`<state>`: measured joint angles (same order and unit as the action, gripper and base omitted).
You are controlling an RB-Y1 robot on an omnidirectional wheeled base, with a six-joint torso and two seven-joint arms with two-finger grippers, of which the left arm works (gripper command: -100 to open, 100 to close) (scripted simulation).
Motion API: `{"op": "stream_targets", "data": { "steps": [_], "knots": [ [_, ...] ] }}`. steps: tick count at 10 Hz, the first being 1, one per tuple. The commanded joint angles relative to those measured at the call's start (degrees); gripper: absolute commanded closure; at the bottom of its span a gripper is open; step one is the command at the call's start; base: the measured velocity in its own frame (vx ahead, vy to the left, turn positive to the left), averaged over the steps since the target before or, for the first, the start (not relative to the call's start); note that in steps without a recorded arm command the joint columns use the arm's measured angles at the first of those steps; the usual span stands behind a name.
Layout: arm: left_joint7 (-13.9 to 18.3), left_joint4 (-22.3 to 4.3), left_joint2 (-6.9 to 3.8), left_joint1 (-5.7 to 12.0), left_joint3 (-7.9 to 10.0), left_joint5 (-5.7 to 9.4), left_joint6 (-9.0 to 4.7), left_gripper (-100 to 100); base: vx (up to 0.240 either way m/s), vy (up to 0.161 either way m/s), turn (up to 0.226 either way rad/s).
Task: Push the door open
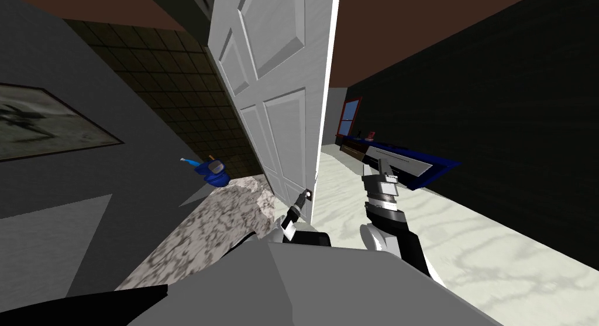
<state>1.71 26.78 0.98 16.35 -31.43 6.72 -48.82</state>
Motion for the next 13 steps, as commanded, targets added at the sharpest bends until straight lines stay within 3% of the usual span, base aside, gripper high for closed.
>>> {"op": "stream_targets", "data": {
  "steps": [1, 5, 6, 7, 8, 11, 13],
  "knots": [
    [0.0, 0.0, -0.10, -0.06, 0.01, 0.01, 0.22, 100, -0.029, 0.026, -0.013],
    [0.0, 0.0, -0.10, -0.06, 0.01, 0.01, 0.22, 100, -0.011, 0.010, -0.002],
    [-0.3, 0.0, -1.37, -0.07, 0.95, 0.40, 0.19, 100, 0.062, -0.092, 0.037],
    [-0.3, 0.0, -1.37, -0.07, 0.95, 0.40, 0.19, 100, 0.087, -0.116, 0.044],
    [-0.2, 2.7, -3.10, -1.48, -0.08, 0.02, 1.42, -100, -0.079, 0.028, 0.075],
    [-0.1, 3.1, -2.94, -1.88, -1.26, -0.33, 1.41, -100, -0.168, 0.150, 0.030],
    [0.0, 3.4, -1.17, -2.20, -2.18, -0.59, 1.40, -100, -0.213, 0.151, 0.040]
  ]
}}
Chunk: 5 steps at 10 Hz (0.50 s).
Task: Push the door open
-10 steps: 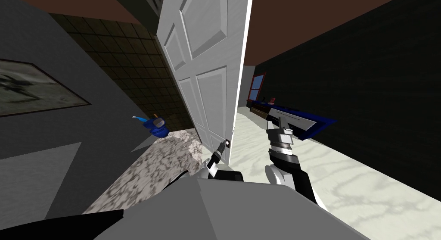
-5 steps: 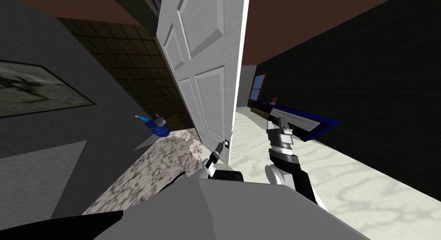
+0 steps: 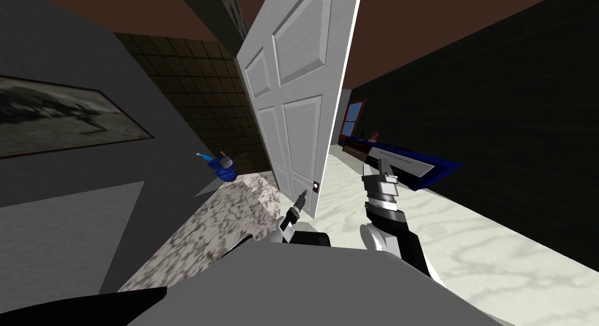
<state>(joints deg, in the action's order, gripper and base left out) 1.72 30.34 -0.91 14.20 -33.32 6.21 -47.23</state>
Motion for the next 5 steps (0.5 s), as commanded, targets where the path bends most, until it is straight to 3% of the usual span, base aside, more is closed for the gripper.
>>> {"op": "stream_targets", "data": {
  "steps": [1, 2, 3, 4, 5],
  "knots": [
    [0.1, 0.0, 1.88, -0.17, -0.64, -0.19, -0.19, -100, -0.160, 0.119, 0.037],
    [0.1, 0.1, 3.31, -0.28, -0.96, -0.28, -0.19, -100, -0.151, 0.100, 0.023],
    [0.1, -1.2, 2.66, 0.21, -0.69, -0.18, -0.90, -100, -0.071, 0.043, -0.005],
    [0.1, -1.2, 0.77, 0.20, -0.58, -0.11, -1.07, -100, 0.072, -0.052, -0.034],
    [0.0, -1.2, 0.07, 0.21, -0.48, -0.06, -1.15, -100, 0.157, -0.119, -0.027]
  ]
}}
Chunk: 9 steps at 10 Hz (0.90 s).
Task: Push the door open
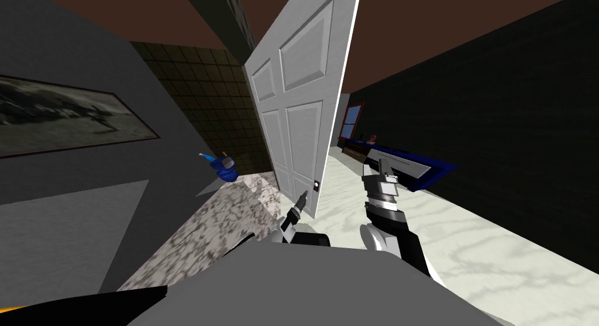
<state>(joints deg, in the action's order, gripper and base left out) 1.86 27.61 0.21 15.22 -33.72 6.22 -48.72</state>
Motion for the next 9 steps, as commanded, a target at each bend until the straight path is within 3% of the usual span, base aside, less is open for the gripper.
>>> {"op": "stream_targets", "data": {
  "steps": [1, 3, 5, 6, 7, 9],
  "knots": [
    [-0.2, 1.5, -1.49, -0.78, 0.03, 0.00, 0.25, -100, 0.209, -0.193, -0.031],
    [-0.3, 1.5, -1.23, -0.74, 0.27, 0.13, 0.06, -100, 0.227, -0.158, -0.021],
    [-0.5, 1.4, 1.03, -0.69, 0.53, 0.26, -0.15, -100, 0.249, -0.137, -0.029],
    [-0.5, 2.1, 0.16, -1.12, 0.38, 0.17, 0.14, -100, 0.082, -0.053, 0.015],
    [-0.5, 2.1, 0.16, -1.12, 0.38, 0.17, 0.14, 100, -0.015, 0.007, -0.005],
    [-0.5, 2.1, 0.16, -1.12, 0.38, 0.17, 0.14, 100, -0.024, 0.020, -0.009]
  ]
}}
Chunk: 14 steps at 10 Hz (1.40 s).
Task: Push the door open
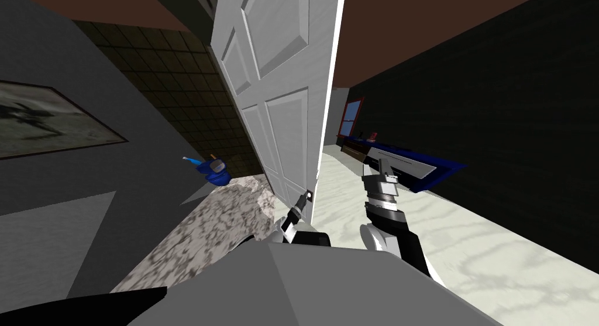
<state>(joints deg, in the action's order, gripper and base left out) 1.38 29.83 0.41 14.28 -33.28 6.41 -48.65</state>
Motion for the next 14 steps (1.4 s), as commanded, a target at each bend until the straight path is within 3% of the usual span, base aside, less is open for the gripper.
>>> {"op": "stream_targets", "data": {
  "steps": [1, 3, 4, 5, 8, 9, 10, 11, 14],
  "knots": [
    [0.0, -0.1, -0.04, -0.18, -0.05, -0.02, 0.07, 100, -0.017, 0.011, 0.006],
    [0.0, -0.1, -0.04, -0.18, -0.05, -0.02, 0.07, 100, -0.005, 0.002, 0.002],
    [-0.3, -0.2, -1.32, -0.14, 1.13, 0.37, 0.22, 100, 0.057, -0.118, 0.017],
    [-0.5, -0.2, -1.77, -0.11, 1.79, 0.59, 0.29, 100, 0.139, -0.187, 0.071],
    [-0.5, -0.2, -1.77, -0.11, 1.79, 0.59, 0.29, 100, 0.057, -0.058, 0.008],
    [-1.0, -0.3, -2.26, -0.03, 3.37, 1.11, 0.45, 100, 0.077, -0.119, 0.057],
    [-1.1, -0.3, -2.25, -0.01, 3.79, 1.25, 0.49, 100, 0.144, -0.192, 0.102],
    [-0.7, 0.6, -3.05, -0.45, 2.66, 0.93, 0.76, -100, -0.041, -0.029, 0.085],
    [-0.3, 0.9, -3.06, -0.51, 1.98, 0.80, 0.99, -100, -0.158, 0.107, 0.015]
  ]
}}
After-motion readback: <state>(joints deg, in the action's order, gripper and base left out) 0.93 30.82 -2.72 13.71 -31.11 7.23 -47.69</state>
